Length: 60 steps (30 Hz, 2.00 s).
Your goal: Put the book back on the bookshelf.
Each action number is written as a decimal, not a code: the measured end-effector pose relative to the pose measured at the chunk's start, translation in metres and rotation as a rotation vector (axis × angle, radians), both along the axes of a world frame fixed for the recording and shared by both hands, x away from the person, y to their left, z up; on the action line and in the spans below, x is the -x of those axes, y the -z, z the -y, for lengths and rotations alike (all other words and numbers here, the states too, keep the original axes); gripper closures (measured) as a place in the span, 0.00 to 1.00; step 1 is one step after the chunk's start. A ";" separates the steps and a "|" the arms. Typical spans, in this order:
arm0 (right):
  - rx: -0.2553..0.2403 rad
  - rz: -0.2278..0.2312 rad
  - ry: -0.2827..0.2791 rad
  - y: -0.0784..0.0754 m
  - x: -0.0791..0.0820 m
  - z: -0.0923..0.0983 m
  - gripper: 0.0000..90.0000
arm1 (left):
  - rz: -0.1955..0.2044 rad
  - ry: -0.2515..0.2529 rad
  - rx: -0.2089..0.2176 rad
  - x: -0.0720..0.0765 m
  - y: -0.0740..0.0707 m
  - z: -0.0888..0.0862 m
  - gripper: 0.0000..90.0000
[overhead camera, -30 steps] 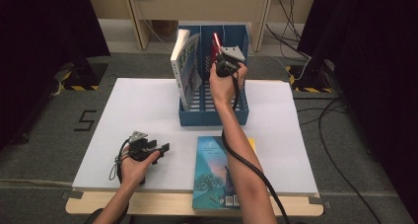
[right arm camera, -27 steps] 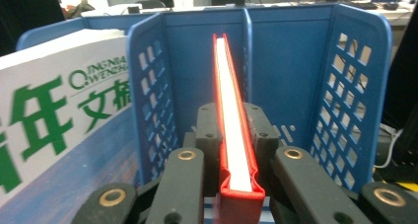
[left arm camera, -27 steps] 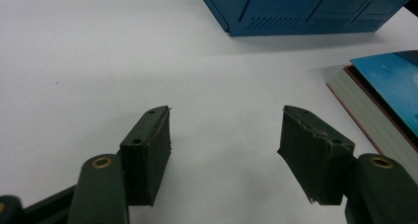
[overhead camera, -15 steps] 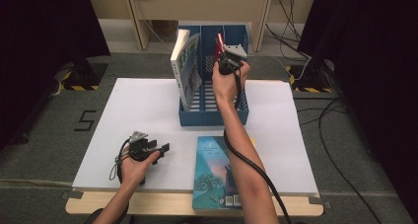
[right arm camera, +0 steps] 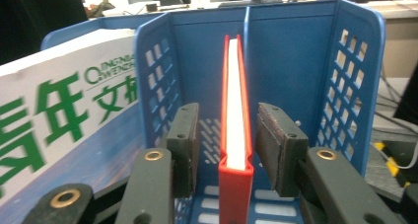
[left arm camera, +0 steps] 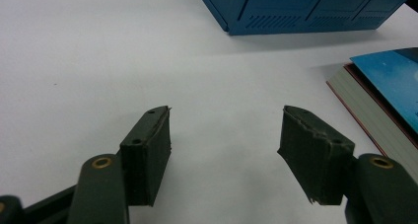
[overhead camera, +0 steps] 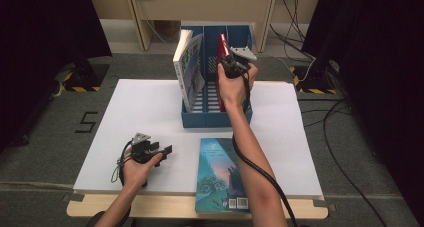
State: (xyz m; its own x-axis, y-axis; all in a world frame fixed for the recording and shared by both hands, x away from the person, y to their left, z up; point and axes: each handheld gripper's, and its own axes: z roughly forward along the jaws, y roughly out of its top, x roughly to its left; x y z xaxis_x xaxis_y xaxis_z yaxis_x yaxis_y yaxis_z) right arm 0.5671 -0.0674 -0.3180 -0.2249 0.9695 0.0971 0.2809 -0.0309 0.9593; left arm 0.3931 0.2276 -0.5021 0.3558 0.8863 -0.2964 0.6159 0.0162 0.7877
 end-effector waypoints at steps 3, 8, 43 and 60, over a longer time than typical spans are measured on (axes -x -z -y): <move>-0.008 0.007 -0.013 0.000 0.006 0.002 0.69 | -0.002 0.000 0.000 0.000 0.000 0.000 0.39; -0.029 0.008 -0.041 -0.001 0.011 0.006 0.69 | -0.001 0.001 0.012 0.000 0.000 0.002 0.39; -0.089 -0.018 -0.099 0.005 0.054 0.043 0.68 | 0.021 0.066 0.017 0.002 -0.011 0.019 0.40; -0.087 -0.098 -0.122 0.024 0.074 0.059 0.69 | 0.027 0.158 0.026 0.004 -0.019 0.046 0.41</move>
State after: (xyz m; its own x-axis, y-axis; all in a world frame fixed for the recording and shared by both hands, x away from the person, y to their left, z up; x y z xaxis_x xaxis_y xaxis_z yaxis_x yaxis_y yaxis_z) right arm 0.4932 -0.1261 -0.3419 -0.3254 0.9227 0.2066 0.3800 -0.0725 0.9221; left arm 0.3888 0.1817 -0.4827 0.4986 0.8108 -0.3065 0.5909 -0.0592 0.8046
